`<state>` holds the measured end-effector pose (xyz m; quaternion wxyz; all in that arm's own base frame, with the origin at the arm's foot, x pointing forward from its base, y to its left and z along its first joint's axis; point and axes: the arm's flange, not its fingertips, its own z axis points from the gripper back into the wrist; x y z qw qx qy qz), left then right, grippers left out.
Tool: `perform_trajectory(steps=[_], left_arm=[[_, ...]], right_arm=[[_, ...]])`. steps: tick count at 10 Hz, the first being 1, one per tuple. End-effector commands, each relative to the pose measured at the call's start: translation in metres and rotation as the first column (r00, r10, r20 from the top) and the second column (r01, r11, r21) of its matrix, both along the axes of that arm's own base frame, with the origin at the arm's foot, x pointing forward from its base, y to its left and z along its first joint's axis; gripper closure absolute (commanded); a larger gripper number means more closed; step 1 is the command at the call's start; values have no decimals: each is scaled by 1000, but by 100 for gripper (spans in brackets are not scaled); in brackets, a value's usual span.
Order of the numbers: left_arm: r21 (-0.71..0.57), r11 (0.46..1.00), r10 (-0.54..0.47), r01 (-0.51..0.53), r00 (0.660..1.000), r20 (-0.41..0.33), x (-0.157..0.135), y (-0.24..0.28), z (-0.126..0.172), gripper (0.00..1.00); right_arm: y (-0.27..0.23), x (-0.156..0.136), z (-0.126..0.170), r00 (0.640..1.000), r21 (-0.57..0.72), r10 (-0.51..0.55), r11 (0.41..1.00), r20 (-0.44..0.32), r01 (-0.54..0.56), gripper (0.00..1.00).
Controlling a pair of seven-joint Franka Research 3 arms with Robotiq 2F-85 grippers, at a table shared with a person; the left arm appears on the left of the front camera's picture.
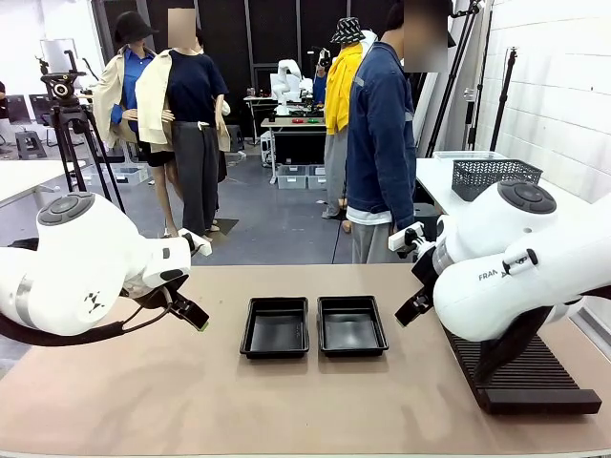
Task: Inspect and transfer BCBs to ESD trays.
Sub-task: Pick up the Blank PCB from the PCB Rack and place it in the left ESD tray.
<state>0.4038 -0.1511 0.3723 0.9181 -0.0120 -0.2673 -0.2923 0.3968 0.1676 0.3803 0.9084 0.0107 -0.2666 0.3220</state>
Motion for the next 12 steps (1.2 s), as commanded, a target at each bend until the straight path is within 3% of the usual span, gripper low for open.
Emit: perform_trajectory(steps=[1, 5, 6, 7, 10, 12], left_arm=[[-48, 999, -14, 14, 1000, -13, 4, 12, 17, 0], [-227, 973, 3, -35, 990, -143, 24, 59, 82, 0], [-284, 958, -36, -33, 971, -236, 31, 77, 91, 0], [-354, 934, -62, -44, 957, -284, 38, 91, 98, 0], [-540, 835, -94, -106, 940, -328, 52, 150, 103, 0], [-657, 734, -81, -172, 939, -335, 54, 201, 100, 0]], right_arm=[[-2, 9, 24, 998, 4, -9, 1000, -65, 10, 0], [-24, 43, 72, 964, 91, -27, 994, -263, 53, 0], [-36, 49, 84, 951, 147, -31, 986, -307, 80, 0], [-49, 55, 94, 943, 221, 1, 972, -332, 76, 0], [-121, 67, 101, 902, 495, 127, 862, -414, 106, 0], [-180, 68, 93, 884, 671, 225, 731, -410, 125, 0]])
